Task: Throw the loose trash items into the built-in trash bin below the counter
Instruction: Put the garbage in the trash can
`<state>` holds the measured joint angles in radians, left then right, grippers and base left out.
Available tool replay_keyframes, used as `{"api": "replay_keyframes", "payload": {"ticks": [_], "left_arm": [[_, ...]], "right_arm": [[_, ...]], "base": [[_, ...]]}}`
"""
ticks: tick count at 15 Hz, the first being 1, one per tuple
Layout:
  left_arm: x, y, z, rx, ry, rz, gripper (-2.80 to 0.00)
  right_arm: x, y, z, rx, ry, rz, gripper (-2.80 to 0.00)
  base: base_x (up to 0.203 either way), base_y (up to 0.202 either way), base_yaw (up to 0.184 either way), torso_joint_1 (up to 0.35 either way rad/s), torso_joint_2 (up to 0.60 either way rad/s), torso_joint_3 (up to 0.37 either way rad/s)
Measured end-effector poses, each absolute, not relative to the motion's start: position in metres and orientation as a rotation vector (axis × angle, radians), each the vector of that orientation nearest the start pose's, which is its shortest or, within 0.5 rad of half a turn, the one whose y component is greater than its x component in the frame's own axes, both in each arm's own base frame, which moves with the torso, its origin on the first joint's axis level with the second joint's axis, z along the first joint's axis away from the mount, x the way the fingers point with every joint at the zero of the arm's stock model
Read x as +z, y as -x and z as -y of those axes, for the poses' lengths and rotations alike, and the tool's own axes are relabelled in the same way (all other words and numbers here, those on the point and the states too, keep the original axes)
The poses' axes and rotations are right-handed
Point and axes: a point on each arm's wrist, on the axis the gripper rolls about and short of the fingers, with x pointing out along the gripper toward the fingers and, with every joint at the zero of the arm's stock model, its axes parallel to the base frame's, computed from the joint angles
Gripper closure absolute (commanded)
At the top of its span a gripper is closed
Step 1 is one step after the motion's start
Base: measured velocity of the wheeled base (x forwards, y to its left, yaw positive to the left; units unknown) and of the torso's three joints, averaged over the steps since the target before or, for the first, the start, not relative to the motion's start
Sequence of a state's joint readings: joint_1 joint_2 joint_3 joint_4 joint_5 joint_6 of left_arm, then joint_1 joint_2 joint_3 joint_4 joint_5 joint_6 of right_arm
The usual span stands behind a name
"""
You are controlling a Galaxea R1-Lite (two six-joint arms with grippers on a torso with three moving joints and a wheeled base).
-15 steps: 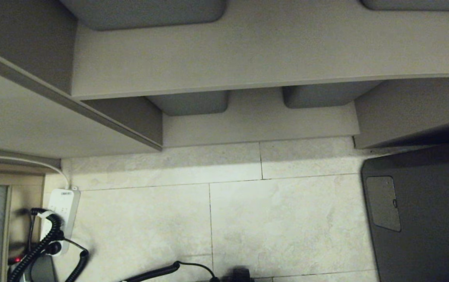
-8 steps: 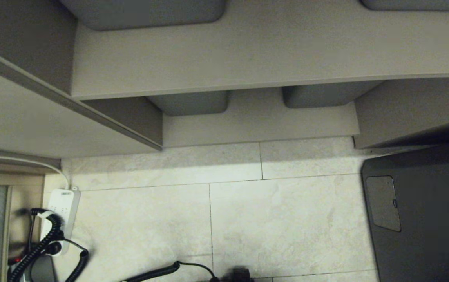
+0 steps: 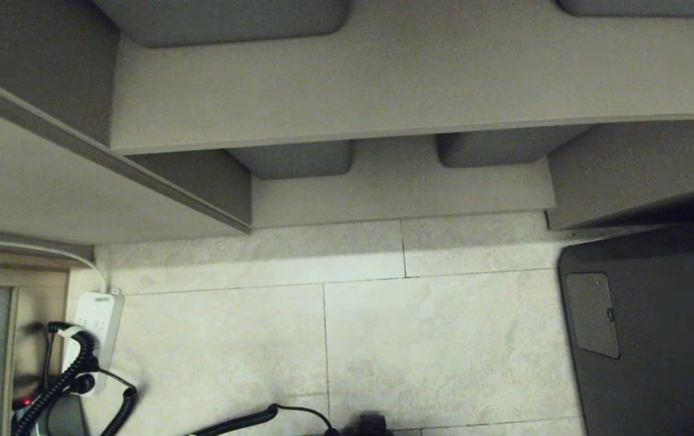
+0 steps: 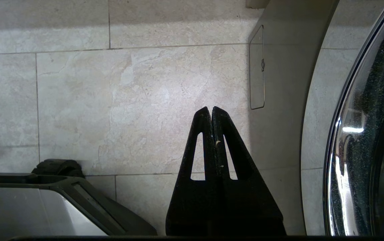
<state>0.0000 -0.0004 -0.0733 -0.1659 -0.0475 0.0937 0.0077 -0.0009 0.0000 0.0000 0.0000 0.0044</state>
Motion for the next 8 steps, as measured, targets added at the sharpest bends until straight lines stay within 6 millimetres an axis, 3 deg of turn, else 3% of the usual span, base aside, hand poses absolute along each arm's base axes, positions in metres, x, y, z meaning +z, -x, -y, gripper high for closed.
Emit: {"api": "replay_keyframes", "payload": {"ticks": [8], "left_arm": [[0.087, 0.024, 0.001, -0.043, -0.122, 0.11, 0.0]], "right_arm": [[0.075, 0.023, 0.0, 0.007, -0.005, 0.001, 0.0]], "base": [[0.0, 0.0, 0.0, 0.0, 0.0, 0.0]]}}
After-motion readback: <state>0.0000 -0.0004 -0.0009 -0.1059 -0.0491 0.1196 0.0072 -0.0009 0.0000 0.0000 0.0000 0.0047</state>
